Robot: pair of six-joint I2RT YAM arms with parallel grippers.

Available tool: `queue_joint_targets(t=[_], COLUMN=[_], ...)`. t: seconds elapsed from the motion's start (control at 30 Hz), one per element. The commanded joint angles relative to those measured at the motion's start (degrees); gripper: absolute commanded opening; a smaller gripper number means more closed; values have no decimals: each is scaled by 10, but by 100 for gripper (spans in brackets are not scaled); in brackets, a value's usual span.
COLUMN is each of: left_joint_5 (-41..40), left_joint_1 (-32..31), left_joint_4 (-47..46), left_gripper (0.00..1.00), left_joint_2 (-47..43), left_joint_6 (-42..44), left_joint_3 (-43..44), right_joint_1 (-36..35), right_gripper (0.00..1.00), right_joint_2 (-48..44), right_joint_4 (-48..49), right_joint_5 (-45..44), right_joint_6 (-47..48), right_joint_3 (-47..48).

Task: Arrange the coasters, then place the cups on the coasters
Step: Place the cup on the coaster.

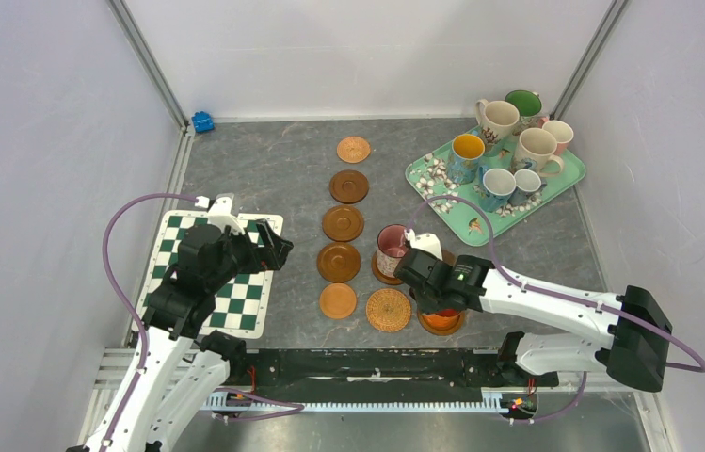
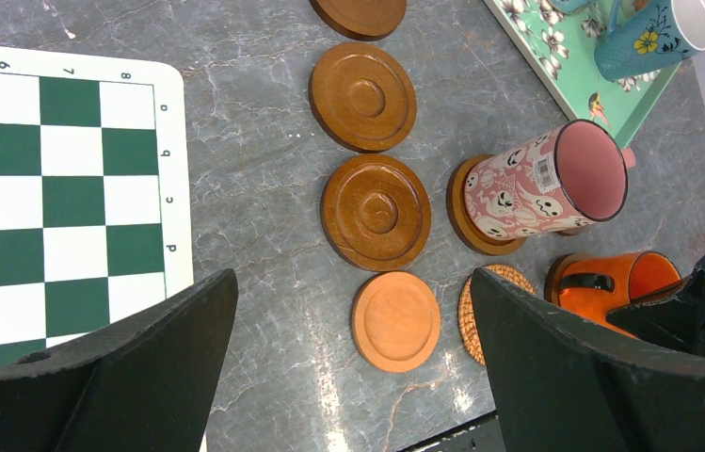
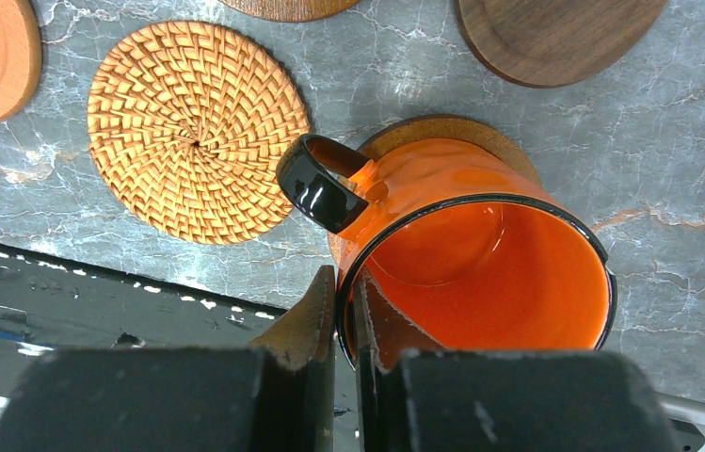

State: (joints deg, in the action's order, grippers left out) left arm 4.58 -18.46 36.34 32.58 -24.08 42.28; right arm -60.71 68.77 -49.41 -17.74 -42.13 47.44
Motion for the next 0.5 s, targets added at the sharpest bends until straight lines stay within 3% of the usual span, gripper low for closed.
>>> queue_joint_targets(t=[0.0, 0.33, 0.47], left_joint_5=[-6, -6, -6], left_joint_1=[-1, -2, -2], left_joint_4=[-11, -11, -11], left_gripper=[100, 100, 100], left_joint_2=[-4, -5, -4], left_joint_6=[1, 1, 1], left_joint_3=[0, 0, 0], right_joint_1=[-2, -3, -2], right_gripper=[0, 2, 20], right_joint_2=[0, 5, 3], right_joint_4=[-12, -12, -18], right_joint_5=[7, 24, 19], right_joint_6=[-4, 0, 2], right_joint_3=[5, 5, 26])
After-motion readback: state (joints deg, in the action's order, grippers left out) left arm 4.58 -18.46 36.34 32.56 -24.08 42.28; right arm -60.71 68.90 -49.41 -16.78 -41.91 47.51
